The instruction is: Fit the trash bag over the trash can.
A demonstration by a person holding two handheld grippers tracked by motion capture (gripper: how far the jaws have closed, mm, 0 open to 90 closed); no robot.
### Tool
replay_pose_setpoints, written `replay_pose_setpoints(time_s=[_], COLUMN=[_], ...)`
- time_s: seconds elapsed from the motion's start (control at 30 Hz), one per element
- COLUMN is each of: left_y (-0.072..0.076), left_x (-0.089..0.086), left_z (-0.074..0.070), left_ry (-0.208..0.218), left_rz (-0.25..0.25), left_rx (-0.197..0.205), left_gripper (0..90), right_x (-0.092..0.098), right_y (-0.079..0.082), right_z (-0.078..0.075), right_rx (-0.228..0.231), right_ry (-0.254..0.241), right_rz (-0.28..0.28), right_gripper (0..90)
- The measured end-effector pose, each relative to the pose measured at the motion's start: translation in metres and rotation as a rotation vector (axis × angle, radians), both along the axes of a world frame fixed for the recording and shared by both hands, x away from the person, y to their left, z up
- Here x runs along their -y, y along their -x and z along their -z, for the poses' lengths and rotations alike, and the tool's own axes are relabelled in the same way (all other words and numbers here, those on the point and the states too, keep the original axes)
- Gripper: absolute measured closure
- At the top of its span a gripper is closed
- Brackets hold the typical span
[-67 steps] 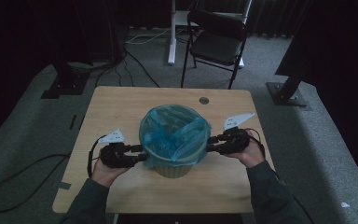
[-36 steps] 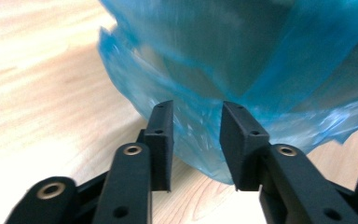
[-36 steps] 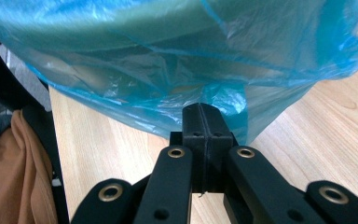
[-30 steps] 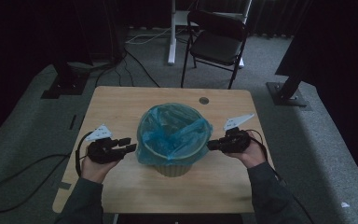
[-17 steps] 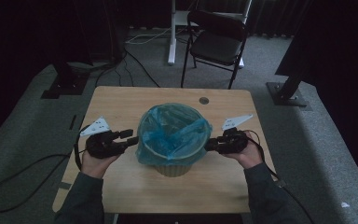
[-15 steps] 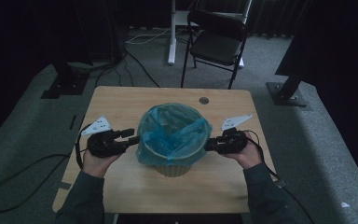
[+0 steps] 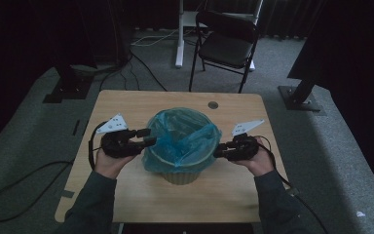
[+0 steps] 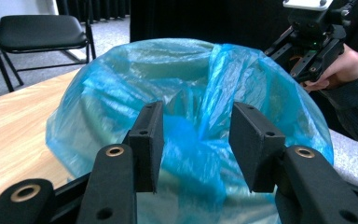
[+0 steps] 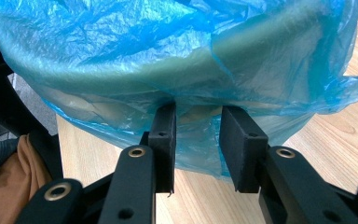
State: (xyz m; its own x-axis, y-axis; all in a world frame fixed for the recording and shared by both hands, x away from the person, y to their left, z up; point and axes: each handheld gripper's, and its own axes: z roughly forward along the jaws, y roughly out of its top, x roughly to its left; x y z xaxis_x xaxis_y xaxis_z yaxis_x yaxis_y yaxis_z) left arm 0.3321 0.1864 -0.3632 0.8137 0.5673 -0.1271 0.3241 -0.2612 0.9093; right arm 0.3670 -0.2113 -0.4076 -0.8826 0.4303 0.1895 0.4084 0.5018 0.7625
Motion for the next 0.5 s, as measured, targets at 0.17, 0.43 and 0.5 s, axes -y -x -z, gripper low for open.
replay_pose_setpoints(time_s=[0.17,0.43,0.5], left_y=[-0.004,-0.010,-0.012], left_x=[0.012,0.029,0.032], left_z=[-0.003,-0.007,-0.008], left_ry=[-0.021,-0.042,-0.050], left_rz=[0.022,0.054,0.060], left_rx=[0.003,0.010,0.012], left_gripper=[54.8,54.7,54.6], right_x=[0.000,-0.001,-0.001], right_y=[0.000,0.001,0.001], right_z=[0.001,0.001,0.001], right_rx=[0.003,0.009,0.010], right_ry=[0.004,-0.006,-0.006], right_rz=[0.003,0.008,0.008], right_gripper=[68.5,83.8,85.4])
